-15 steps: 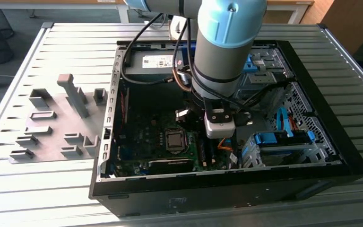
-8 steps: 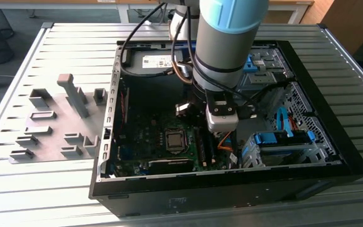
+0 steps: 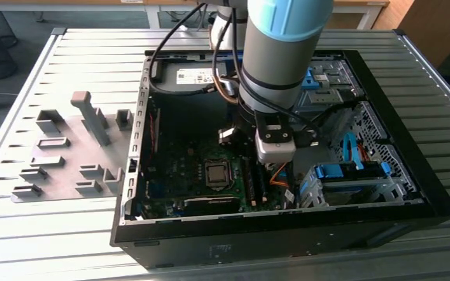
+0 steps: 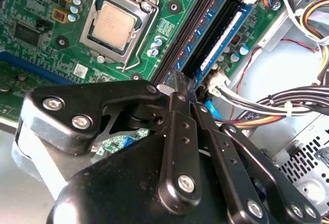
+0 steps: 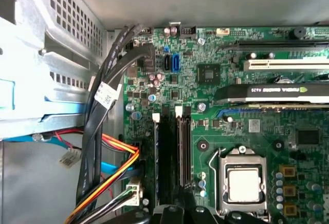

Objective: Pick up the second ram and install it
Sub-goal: 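Insert the second ram into the second slot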

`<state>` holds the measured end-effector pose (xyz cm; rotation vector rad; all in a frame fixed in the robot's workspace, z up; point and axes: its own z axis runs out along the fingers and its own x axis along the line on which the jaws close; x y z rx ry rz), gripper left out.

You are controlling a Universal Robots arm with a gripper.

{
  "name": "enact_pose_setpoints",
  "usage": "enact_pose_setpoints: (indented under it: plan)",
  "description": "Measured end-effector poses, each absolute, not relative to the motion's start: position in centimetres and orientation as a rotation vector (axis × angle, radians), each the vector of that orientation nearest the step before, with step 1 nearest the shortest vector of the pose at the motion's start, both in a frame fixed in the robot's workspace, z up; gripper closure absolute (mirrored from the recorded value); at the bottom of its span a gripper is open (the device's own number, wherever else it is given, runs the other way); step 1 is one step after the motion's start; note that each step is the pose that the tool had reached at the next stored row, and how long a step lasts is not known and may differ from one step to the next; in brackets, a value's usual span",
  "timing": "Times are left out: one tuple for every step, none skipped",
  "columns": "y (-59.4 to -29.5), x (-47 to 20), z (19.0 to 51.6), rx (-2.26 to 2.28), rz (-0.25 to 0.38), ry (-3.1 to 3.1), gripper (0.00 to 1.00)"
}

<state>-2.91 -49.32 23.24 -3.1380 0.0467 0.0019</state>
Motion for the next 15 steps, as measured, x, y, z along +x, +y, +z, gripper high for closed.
enact_pose_setpoints:
  plan:
    - [-49.3, -2.9, 23.0, -3.137, 0.002, 0.047, 0.89]
    - [-49.3, -2.9, 22.9, -3.137, 0.002, 0.047, 0.89]
    - [-49.3, -2.9, 22.8, -3.137, 0.002, 0.047, 0.89]
    - [-49.3, -2.9, 22.6, -3.137, 0.002, 0.047, 0.89]
    - [-49.3, -2.9, 22.5, -3.137, 0.001, 0.047, 0.89]
    - [-49.3, -2.9, 22.5, -3.136, 0.002, 0.047, 0.89]
    - [-49.3, -2.9, 22.4, -3.136, 0.002, 0.047, 0.89]
    - [-49.3, -2.9, 22.3, -3.136, 0.002, 0.047, 0.89]
    - [-49.3, -2.9, 22.2, -3.136, 0.002, 0.047, 0.89]
    - [-49.3, -2.9, 22.2, -3.136, 0.002, 0.047, 0.89]
    - [-49.3, -2.9, 22.1, -3.136, 0.002, 0.047, 0.89]
    - [-49.3, -2.9, 22.0, -3.136, 0.002, 0.047, 0.89]
    - [-49.3, -2.9, 22.0, -3.136, 0.002, 0.047, 0.89]
    - [-49.3, -2.9, 21.9, -3.136, 0.002, 0.047, 0.89]
    - [-49.3, -2.9, 21.9, -3.136, 0.002, 0.047, 0.89]
